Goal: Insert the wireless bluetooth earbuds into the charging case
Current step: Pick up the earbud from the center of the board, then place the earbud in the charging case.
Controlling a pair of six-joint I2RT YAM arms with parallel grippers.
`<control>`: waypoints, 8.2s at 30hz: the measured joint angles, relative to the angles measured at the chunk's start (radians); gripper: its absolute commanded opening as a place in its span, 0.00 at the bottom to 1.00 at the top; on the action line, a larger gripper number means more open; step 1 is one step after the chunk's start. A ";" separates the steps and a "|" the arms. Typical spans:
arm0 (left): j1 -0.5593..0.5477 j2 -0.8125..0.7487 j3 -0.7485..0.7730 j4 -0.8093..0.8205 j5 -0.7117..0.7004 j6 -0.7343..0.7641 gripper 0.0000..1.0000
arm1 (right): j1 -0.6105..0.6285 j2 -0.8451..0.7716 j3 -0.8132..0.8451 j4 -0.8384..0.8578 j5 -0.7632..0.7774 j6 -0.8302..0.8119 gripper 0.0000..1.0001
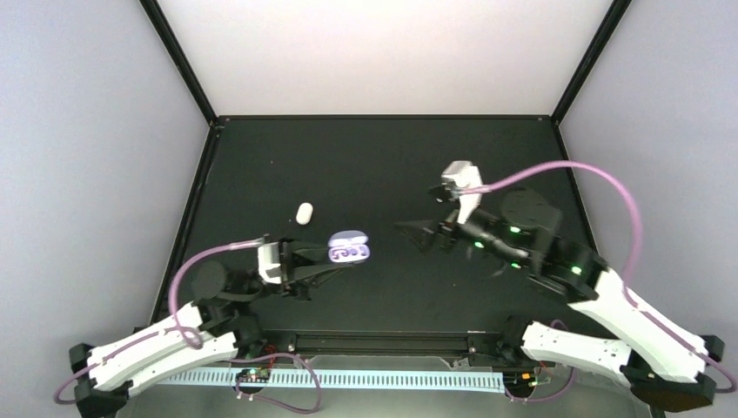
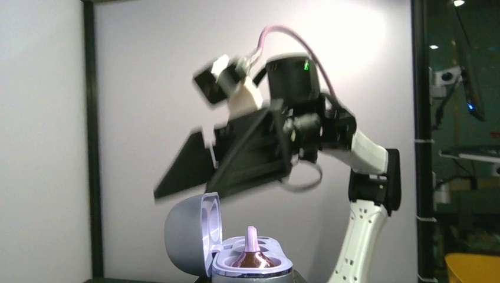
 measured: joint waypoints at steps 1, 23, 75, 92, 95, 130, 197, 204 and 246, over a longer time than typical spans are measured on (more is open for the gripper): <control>0.000 -0.058 0.000 -0.052 -0.025 0.006 0.02 | -0.005 0.023 -0.027 0.023 0.008 0.013 1.00; 0.000 -0.547 0.037 -0.640 -0.221 0.097 0.02 | 0.122 1.068 -0.071 0.629 -0.222 0.203 0.61; 0.000 -0.547 0.105 -0.771 -0.219 0.144 0.02 | 0.287 1.417 0.205 0.642 0.237 0.065 0.36; 0.000 -0.547 0.105 -0.766 -0.219 0.144 0.02 | 0.287 1.352 0.093 0.677 0.285 0.066 0.18; 0.000 -0.547 0.105 -0.765 -0.219 0.144 0.02 | 0.287 1.312 0.033 0.681 0.306 0.071 0.17; 0.000 -0.547 0.090 -0.764 -0.219 0.144 0.02 | 0.188 1.436 0.327 0.502 -0.090 0.001 0.31; 0.000 0.064 -0.043 0.004 -0.266 0.162 0.02 | 0.080 -0.044 -0.265 0.388 0.486 -0.056 0.01; 0.005 0.476 0.096 0.327 -0.219 0.139 0.01 | 0.080 -0.157 -0.217 0.371 0.434 -0.147 0.01; 0.005 0.792 0.283 0.728 -0.109 0.031 0.02 | 0.080 -0.172 -0.336 0.643 0.236 -0.116 0.01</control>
